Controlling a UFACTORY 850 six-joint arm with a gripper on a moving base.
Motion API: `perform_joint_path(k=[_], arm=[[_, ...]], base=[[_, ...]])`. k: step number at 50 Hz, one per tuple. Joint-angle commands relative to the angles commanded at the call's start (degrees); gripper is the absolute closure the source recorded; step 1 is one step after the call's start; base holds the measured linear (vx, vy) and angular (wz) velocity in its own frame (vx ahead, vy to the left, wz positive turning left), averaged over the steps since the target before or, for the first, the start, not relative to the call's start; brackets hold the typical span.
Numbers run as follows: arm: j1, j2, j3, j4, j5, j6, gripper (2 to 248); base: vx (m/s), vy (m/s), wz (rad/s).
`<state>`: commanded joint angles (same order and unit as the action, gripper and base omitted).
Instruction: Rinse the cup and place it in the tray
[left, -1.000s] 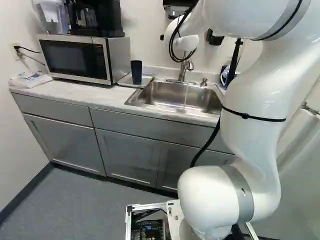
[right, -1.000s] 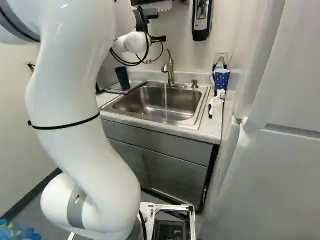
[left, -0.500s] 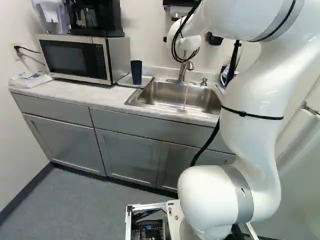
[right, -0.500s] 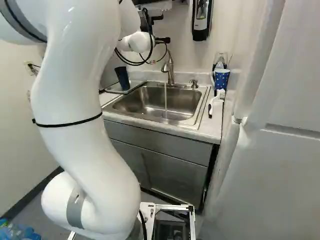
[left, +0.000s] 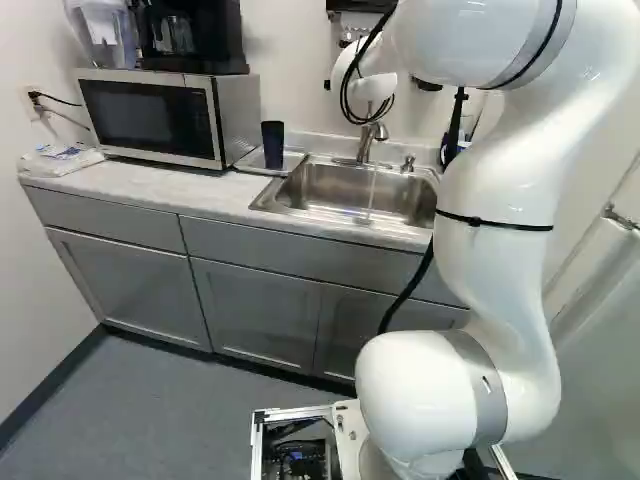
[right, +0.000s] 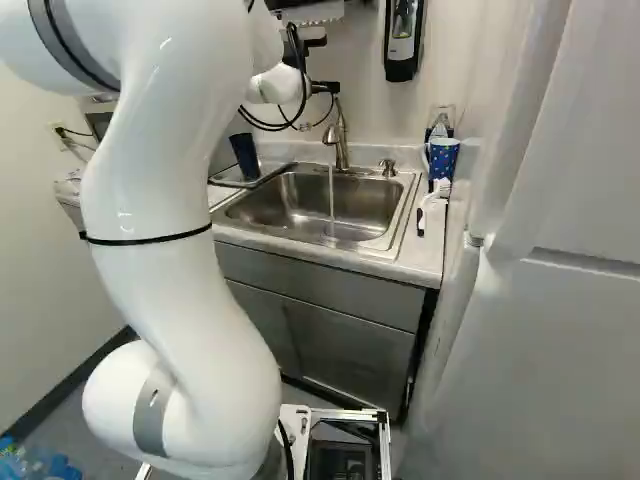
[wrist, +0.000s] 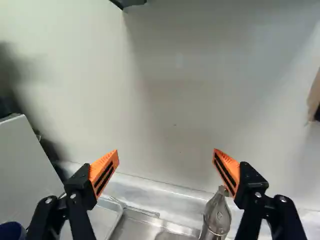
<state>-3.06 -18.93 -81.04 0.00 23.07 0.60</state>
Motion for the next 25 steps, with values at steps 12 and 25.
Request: perform_joint_path(k=[12,25], arm=[[0.0,0.01,0.01,0.0,-1.33,0.0,3],[-0.1,1.05,1.21,0.0,-1.5,0.0,3]], base=[[0.0,0.0,0.0],[0.0,0.0,0.0]])
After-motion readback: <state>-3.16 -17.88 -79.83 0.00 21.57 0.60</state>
